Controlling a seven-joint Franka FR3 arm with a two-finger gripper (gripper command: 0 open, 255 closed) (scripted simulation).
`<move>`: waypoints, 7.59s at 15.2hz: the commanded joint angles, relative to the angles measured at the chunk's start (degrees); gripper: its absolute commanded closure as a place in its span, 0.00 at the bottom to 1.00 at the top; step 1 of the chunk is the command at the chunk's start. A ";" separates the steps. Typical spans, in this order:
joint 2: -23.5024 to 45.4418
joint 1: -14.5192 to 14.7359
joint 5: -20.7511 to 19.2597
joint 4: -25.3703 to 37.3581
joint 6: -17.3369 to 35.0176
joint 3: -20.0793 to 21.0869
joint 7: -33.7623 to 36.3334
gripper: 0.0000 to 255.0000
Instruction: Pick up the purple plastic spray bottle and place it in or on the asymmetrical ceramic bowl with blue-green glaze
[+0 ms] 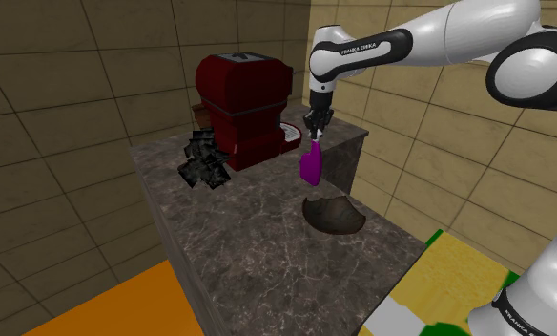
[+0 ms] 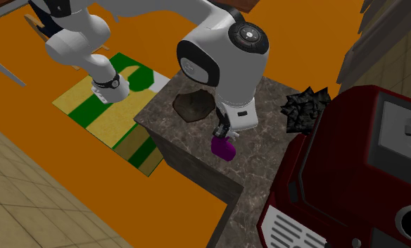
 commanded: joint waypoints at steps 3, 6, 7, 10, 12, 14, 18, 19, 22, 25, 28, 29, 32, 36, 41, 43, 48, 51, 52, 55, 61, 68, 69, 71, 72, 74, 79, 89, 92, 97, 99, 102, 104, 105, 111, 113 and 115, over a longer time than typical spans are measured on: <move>0.01 0.00 0.00 0.00 0.00 0.00 0.00 1.00; 0.00 0.00 0.00 -0.01 0.00 0.00 0.00 1.00; 0.01 0.00 0.00 -0.01 0.01 0.00 0.00 1.00; -0.30 0.00 0.00 1.83 -2.15 0.00 -0.02 1.00; -0.44 0.00 0.00 3.17 -3.62 0.00 -0.02 1.00; -0.52 0.00 0.00 4.59 -5.12 0.00 -0.03 1.00; -0.48 -0.01 0.01 7.72 -8.22 0.00 -0.05 1.00; -0.43 -0.01 0.01 8.57 -9.02 0.00 -0.06 1.00; -0.16 -0.01 0.01 11.31 -11.48 -0.01 -0.07 1.00; 0.31 -0.02 0.02 14.36 -14.06 -0.01 -0.09 1.00; 1.01 -0.02 0.02 17.79 -16.79 -0.01 -0.11 1.00; 1.30 -0.03 0.03 19.04 -17.74 -0.01 -0.11 1.00; 2.41 -0.04 0.03 23.16 -20.76 -0.01 -0.13 1.00; 4.32 -0.05 0.05 29.05 -24.75 -0.01 -0.16 1.00; -9.02 2.11 -0.21 12.36 -21.41 0.73 2.67 1.00; -13.29 2.91 -0.27 7.78 -21.11 1.18 3.91 1.00; -22.64 4.84 -0.17 -0.91 -21.80 2.58 7.26 1.00; -27.56 5.95 0.08 -4.68 -22.95 3.61 9.41 1.00; -29.10 6.32 0.20 -5.74 -23.43 3.98 10.16 1.00; -33.42 7.39 0.67 -8.36 -25.12 5.20 12.47 1.00; -36.82 7.95 1.09 -14.03 -22.83 5.86 13.66 1.00; -38.43 7.98 1.23 -21.26 -17.20 5.84 13.55 1.00; -38.60 7.99 1.25 -22.22 -16.41 5.84 13.54 1.00; -38.91 8.00 1.28 -24.10 -14.84 5.84 13.51 1.00; -39.04 8.00 1.29 -25.01 -14.06 5.84 13.51 1.00; -39.27 8.02 1.32 -26.80 -12.50 5.85 13.49 1.00; -39.62 8.05 1.37 -31.01 -8.63 5.88 13.46 1.00; -39.28 8.10 1.40 -39.04 -0.27 6.00 13.48 1.00; -39.28 8.10 1.40 -39.04 -0.27 6.00 13.48 1.00; -39.28 8.10 1.40 -39.04 -0.27 6.00 13.48 1.00; -39.29 8.10 1.40 -39.05 -0.27 6.00 13.48 0.00; -39.29 8.10 1.40 -39.04 -0.27 6.00 13.48 0.00; -39.44 8.09 1.40 -37.27 -2.20 5.97 13.47 0.00; -39.52 8.08 1.39 -35.42 -4.13 5.95 13.47 0.00; -39.47 8.06 1.36 -31.93 -7.57 5.91 13.49 0.00; -39.47 8.06 1.36 -31.93 -7.57 5.91 13.49 0.00; -39.47 8.06 1.36 -31.93 -7.57 5.91 13.49 0.00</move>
